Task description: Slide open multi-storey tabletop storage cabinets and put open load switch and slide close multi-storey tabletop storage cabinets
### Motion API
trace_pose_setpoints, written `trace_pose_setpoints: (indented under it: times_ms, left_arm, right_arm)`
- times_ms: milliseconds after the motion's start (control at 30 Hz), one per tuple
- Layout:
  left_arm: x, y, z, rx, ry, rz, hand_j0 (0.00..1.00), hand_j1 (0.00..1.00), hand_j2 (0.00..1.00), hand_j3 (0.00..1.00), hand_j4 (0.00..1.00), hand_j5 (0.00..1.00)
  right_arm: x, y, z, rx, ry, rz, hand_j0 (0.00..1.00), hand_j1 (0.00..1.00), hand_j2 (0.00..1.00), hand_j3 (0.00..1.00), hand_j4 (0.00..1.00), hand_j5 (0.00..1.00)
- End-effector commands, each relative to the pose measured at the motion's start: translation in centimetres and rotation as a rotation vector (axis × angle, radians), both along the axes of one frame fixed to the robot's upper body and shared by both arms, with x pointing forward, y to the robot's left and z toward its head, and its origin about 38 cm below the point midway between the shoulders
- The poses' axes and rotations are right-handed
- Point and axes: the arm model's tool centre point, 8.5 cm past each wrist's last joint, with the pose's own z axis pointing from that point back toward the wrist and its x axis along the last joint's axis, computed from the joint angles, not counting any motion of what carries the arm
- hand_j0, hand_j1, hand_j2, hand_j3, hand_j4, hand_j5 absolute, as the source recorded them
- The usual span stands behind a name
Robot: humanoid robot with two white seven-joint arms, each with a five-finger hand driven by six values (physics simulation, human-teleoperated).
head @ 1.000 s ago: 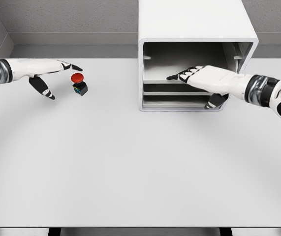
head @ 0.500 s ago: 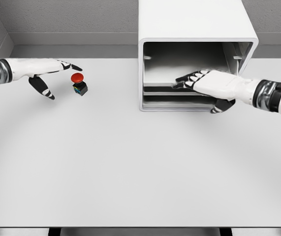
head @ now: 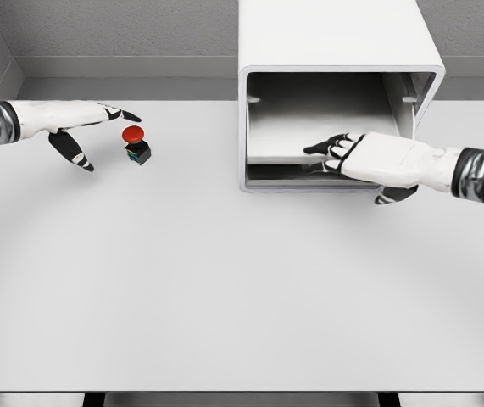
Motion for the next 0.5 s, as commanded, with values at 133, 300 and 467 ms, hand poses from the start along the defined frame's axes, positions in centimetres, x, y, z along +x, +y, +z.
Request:
trace_pose_setpoints:
  times_ms: [133, 300, 467]
  left_arm:
    - [0.0, 0.0, 0.0, -0.008, 0.0, 0.003, 1.0, 1.0, 1.0, 1.0, 1.0, 1.0]
    - [0.0, 0.0, 0.0, -0.008, 0.0, 0.003, 1.0, 1.0, 1.0, 1.0, 1.0, 1.0]
    - [0.0, 0.0, 0.0, -0.008, 0.0, 0.003, 1.0, 1.0, 1.0, 1.0, 1.0, 1.0]
  right_arm:
    - [-1.4, 0.3, 0.7, 0.048, 0.008, 0.132, 1.0, 1.0, 1.0, 1.0, 1.0, 1.0]
    - [-2.4, -1.3, 1.5, 0.102, 0.009, 0.164, 1.0, 1.0, 1.0, 1.0, 1.0, 1.0]
    - [-2.4, -1.4, 1.4, 0.102, 0.013, 0.162, 1.0, 1.0, 1.0, 1.0, 1.0, 1.0]
